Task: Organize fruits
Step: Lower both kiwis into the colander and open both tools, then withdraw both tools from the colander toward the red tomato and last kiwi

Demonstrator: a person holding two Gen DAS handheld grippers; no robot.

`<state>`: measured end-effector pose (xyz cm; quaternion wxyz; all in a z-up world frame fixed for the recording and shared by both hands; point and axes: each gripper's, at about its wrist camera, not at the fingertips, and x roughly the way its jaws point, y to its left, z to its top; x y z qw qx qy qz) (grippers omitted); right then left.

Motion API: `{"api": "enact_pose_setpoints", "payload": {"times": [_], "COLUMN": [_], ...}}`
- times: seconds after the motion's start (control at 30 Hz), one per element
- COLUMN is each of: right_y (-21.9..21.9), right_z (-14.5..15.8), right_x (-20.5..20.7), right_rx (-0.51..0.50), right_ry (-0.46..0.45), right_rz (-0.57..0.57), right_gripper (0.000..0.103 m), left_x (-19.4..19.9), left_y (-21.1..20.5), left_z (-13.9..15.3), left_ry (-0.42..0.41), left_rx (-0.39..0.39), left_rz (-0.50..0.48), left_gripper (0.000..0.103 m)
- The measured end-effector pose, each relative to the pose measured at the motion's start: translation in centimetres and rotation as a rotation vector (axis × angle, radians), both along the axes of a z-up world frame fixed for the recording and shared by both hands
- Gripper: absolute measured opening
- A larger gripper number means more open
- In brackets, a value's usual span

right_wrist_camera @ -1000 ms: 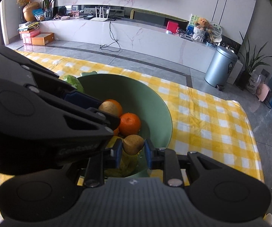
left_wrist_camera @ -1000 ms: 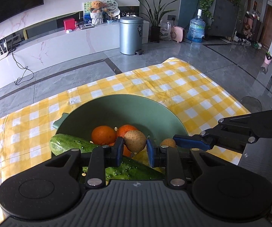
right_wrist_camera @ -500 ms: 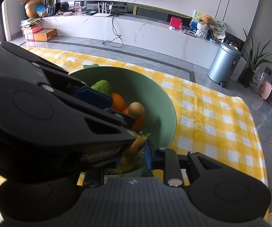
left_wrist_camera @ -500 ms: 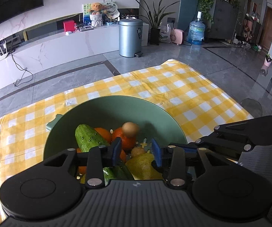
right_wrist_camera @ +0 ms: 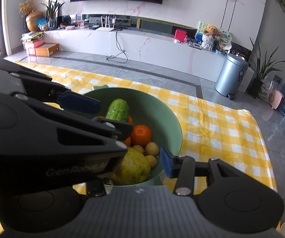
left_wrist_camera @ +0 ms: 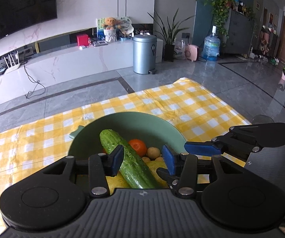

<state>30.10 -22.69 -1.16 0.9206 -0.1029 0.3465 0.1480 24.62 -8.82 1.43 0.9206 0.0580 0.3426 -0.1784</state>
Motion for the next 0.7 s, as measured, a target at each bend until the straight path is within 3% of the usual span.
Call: {"api": "enact_pose_setpoints", "payload": {"times": [0.1,0.33,0.7], "right_y": [-0.1,-0.2,1.2], "right_z": [0.6,1.1,-0.4], "right_x": [-1.4,-5.1,-10.1], "right_rx": [0.029,0.114,0.274], "right_ry": [-0.018,-0.041,0.031], "right_rz": [-0.017,-0.071,-0.130], "right_gripper": [0.053,0.060,0.064], "left_x": [-1.3,-4.7,-8.5], "left_y": [0.5,2.1,5.5], "left_z": [0.9,2.4,1.8], "left_ry": [-0.021,-0.053,-0.003], "left_rx": [-0.012,-0.021,-0.034], "left_rz": [0.014,0.037,0.067], "left_gripper": [0.054,0.057,0.058]}}
